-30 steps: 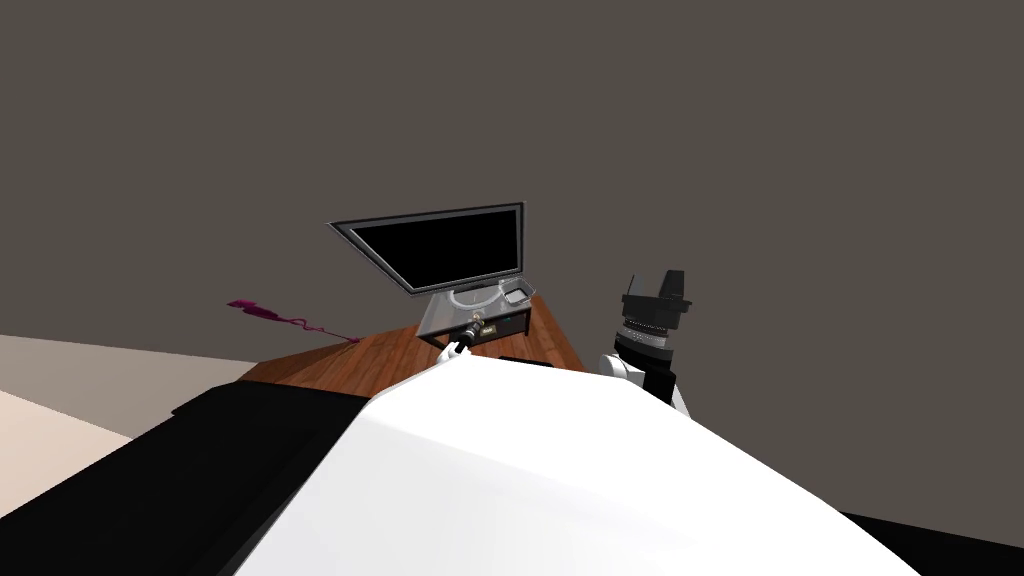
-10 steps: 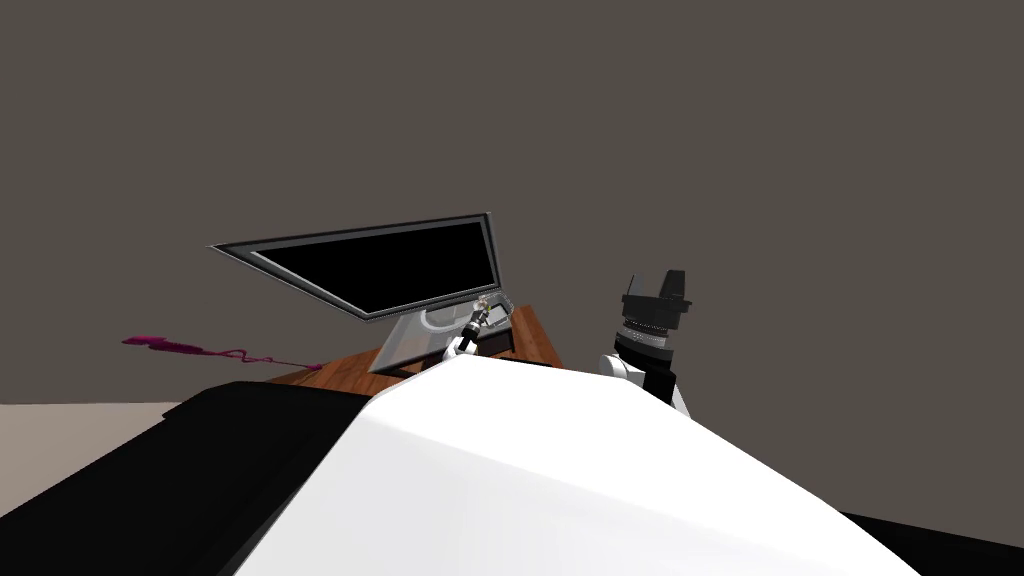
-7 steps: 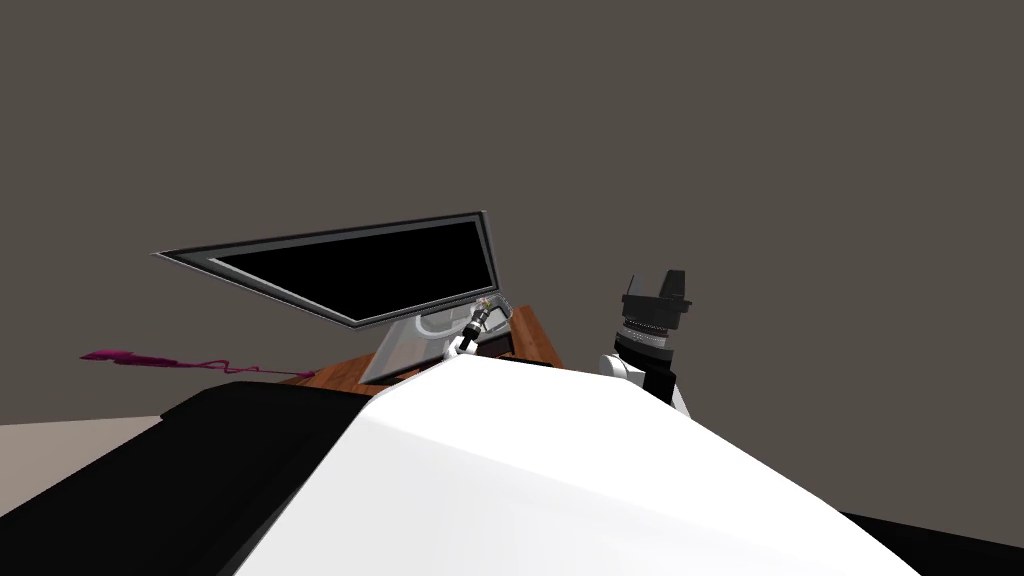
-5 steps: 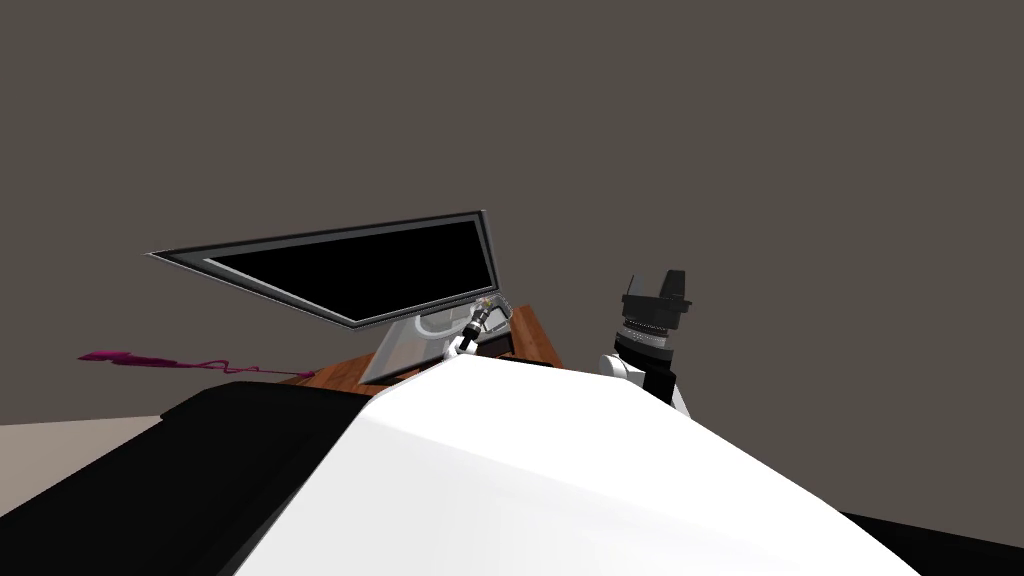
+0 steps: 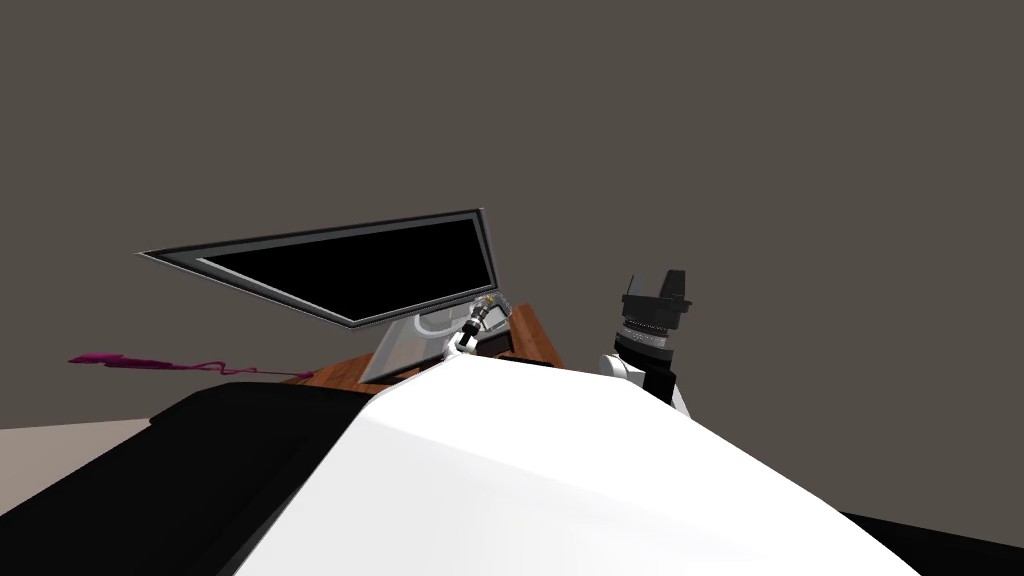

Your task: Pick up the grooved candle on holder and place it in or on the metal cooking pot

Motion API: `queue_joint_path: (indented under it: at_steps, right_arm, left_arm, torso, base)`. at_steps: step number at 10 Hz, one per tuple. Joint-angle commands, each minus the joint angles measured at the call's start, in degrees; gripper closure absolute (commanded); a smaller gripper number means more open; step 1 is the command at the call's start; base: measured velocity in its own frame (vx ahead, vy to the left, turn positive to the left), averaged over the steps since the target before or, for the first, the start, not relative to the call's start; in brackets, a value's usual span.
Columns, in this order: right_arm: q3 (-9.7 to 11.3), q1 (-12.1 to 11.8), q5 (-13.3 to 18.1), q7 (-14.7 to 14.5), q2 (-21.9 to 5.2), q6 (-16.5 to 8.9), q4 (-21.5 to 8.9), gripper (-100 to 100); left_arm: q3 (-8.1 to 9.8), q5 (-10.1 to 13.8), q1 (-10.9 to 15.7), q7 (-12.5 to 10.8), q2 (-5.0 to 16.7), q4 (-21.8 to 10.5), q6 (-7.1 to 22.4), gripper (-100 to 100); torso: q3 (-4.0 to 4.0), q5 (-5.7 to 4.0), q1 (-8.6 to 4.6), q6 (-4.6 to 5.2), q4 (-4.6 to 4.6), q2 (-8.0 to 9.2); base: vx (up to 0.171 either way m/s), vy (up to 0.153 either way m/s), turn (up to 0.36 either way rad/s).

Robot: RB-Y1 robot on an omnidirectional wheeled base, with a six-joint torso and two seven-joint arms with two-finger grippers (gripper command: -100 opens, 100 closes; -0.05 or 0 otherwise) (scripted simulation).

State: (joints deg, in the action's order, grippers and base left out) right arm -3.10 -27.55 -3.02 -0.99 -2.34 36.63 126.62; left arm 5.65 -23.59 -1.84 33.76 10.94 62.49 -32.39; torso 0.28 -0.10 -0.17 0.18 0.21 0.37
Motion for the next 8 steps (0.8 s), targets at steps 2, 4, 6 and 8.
queue_joint_path:
  at_steps: [2,4,6,8]
  right_arm:
    - [0.0,0.0,0.0,0.0,0.0,0.0,0.0,0]
    - [0.0,0.0,0.0,0.0,0.0,0.0,0.0,0]
    - [0.0,0.0,0.0,0.0,0.0,0.0,0.0,0]
    - [0.0,0.0,0.0,0.0,0.0,0.0,0.0,0]
  left_arm:
    - [-0.45,0.12,2.04,-2.12,1.69,0.91,3.34,-100]
    - [-0.77,0.2,3.61,-3.53,2.86,1.51,5.66,-100]
    - [-1.08,0.28,5.17,-4.94,4.02,2.11,7.98,-100]
    - [-1.06,0.33,5.48,-5.09,4.29,1.98,8.02,-100]
  torso:
    - [0.03,0.0,0.01,0.0,0.02,0.04]
    - [0.02,0.01,0.03,0.0,0.01,0.01]
    - [-0.01,0.01,0.06,-0.01,0.0,-0.03]
    - [0.0,0.0,-0.02,0.0,0.0,-0.01]
  base:
    - [-0.093,-0.011,-0.024]
    - [-0.071,-0.013,-0.028]
    - [-0.069,-0.004,-0.026]
    - [-0.055,-0.022,-0.018]
